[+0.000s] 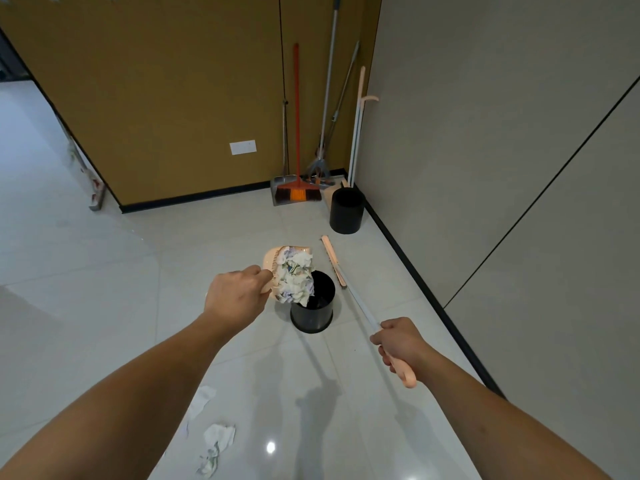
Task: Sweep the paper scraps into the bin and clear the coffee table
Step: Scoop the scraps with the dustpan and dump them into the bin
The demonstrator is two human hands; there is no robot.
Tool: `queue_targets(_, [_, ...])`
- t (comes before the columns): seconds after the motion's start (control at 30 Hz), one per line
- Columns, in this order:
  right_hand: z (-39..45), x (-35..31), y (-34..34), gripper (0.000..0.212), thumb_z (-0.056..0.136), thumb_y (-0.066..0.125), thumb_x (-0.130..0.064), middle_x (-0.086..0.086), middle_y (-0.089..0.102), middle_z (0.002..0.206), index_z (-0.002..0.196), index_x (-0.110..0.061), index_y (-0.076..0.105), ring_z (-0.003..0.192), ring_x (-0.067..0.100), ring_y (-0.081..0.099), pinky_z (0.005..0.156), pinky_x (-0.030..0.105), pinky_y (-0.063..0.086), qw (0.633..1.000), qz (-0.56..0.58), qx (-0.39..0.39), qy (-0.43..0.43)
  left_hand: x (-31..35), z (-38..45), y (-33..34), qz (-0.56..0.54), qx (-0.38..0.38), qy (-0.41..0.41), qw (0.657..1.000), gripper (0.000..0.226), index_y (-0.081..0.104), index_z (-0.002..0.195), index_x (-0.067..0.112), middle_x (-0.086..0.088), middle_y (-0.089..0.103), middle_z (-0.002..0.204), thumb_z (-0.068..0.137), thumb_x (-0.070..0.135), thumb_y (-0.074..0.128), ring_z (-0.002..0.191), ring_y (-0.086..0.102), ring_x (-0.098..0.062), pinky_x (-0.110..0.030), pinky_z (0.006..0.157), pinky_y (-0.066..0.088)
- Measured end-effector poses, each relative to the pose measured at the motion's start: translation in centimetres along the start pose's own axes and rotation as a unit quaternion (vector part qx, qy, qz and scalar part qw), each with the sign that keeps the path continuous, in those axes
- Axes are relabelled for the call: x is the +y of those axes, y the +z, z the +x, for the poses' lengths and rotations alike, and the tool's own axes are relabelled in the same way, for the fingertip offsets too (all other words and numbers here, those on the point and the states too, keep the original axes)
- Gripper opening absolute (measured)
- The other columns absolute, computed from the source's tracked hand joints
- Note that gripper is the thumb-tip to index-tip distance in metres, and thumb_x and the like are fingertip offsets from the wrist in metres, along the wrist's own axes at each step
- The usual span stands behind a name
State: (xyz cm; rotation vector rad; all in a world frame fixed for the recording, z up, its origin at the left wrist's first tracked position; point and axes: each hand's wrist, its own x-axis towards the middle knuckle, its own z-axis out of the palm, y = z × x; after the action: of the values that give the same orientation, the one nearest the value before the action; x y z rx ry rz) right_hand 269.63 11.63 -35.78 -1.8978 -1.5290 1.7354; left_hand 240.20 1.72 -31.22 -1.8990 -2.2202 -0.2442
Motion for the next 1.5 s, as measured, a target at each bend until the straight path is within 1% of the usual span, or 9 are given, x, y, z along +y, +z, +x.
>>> queue_targets(0.17, [0.0,0.7,-0.3,0.022,0.087,0.059,-0.003,0.010,0.049,0.065,0.108,-0.007,0.057,0.036,0.016,0.040,0.041,0.021,0.036,1.000,0.018,0.006,0.009,0.5,0.1,0.1,0.008,-0.011,0.035,0.999,0.015,0.064,0.070,0.014,0.000,0.049,0.056,0.074,0.015,0.079,0.038,0.044,-0.024,-0.021,0.039,0.026])
queue_targets(0.3, [-0.2,1.2,-0.6,0.018,0.086,0.060,-0.003,0.009,0.049,0.063,0.104,-0.007,0.058,0.038,0.015,0.039,0.042,0.022,0.035,1.000,0.025,0.010,0.016,0.9,0.2,0.3,0.016,-0.016,0.043,0.999,0.015,0.065,0.070,0.014,0.000,0.050,0.056,0.072,0.014,0.080,0.037,0.044,-0.025,-0.020,0.040,0.025])
queue_targets(0.5, [-0.6,1.5,-0.9,0.011,0.086,0.060,-0.003,0.008,0.048,0.061,0.096,-0.008,0.058,0.037,0.016,0.039,0.041,0.021,0.035,0.999,0.025,0.012,0.020,1.5,0.3,0.4,0.025,-0.032,0.068,0.997,0.013,0.066,0.073,0.015,0.000,0.053,0.058,0.070,0.011,0.079,0.039,0.048,-0.025,-0.022,0.038,0.031])
queue_targets(0.67, [-1.0,1.6,-1.0,0.014,0.087,0.061,-0.004,0.009,0.049,0.064,0.099,-0.010,0.056,0.038,0.016,0.040,0.041,0.021,0.036,0.999,0.026,0.016,0.018,1.5,0.3,0.4,0.031,-0.035,0.078,0.996,0.016,0.065,0.070,0.016,0.001,0.050,0.056,0.067,0.009,0.079,0.038,0.045,-0.024,-0.020,0.038,0.028])
queue_targets(0.93, [-1.4,1.5,-1.0,0.012,0.088,0.061,-0.005,0.010,0.051,0.067,0.100,-0.009,0.058,0.040,0.016,0.043,0.041,0.021,0.038,1.000,0.020,0.021,0.010,1.6,0.0,0.6,0.049,-0.043,0.093,0.994,0.015,0.068,0.074,0.017,0.002,0.049,0.057,0.068,0.006,0.076,0.041,0.043,-0.022,-0.023,0.043,0.026])
queue_targets(1.13, [-1.2,1.5,-0.8,0.004,0.088,0.060,-0.005,0.010,0.050,0.066,0.089,-0.007,0.057,0.041,0.017,0.042,0.042,0.022,0.037,1.000,0.016,0.020,0.008,0.8,0.0,0.1,0.066,-0.031,0.101,0.992,0.017,0.068,0.075,0.018,0.001,0.050,0.057,0.068,0.004,0.073,0.044,0.045,-0.024,-0.027,0.052,0.025])
queue_targets(1.23, [-1.2,1.5,-0.6,0.010,0.088,0.060,-0.005,0.011,0.053,0.067,0.093,-0.013,0.058,0.044,0.017,0.045,0.043,0.023,0.039,1.000,0.019,0.019,0.008,0.6,-0.1,0.1,0.071,-0.030,0.110,0.991,0.018,0.069,0.074,0.019,0.001,0.051,0.057,0.066,0.003,0.074,0.044,0.045,-0.024,-0.028,0.053,0.025])
queue_targets(1.33, [-1.1,1.5,-0.6,0.011,0.089,0.061,-0.006,0.011,0.053,0.067,0.097,-0.012,0.059,0.044,0.017,0.045,0.044,0.024,0.040,1.000,0.020,0.020,0.009,0.5,-0.2,0.2,0.087,-0.035,0.125,0.988,0.019,0.070,0.076,0.019,0.001,0.054,0.059,0.067,0.004,0.074,0.046,0.046,-0.023,-0.030,0.053,0.029])
queue_targets(1.5, [-1.0,1.3,-0.8,0.030,0.089,0.061,-0.007,0.011,0.056,0.070,0.118,-0.008,0.055,0.045,0.016,0.047,0.043,0.023,0.041,0.999,0.025,0.021,0.013,-0.2,0.0,0.4,0.116,-0.037,0.158,0.980,0.020,0.070,0.079,0.019,0.000,0.054,0.062,0.068,0.003,0.072,0.051,0.046,-0.024,-0.033,0.057,0.033])
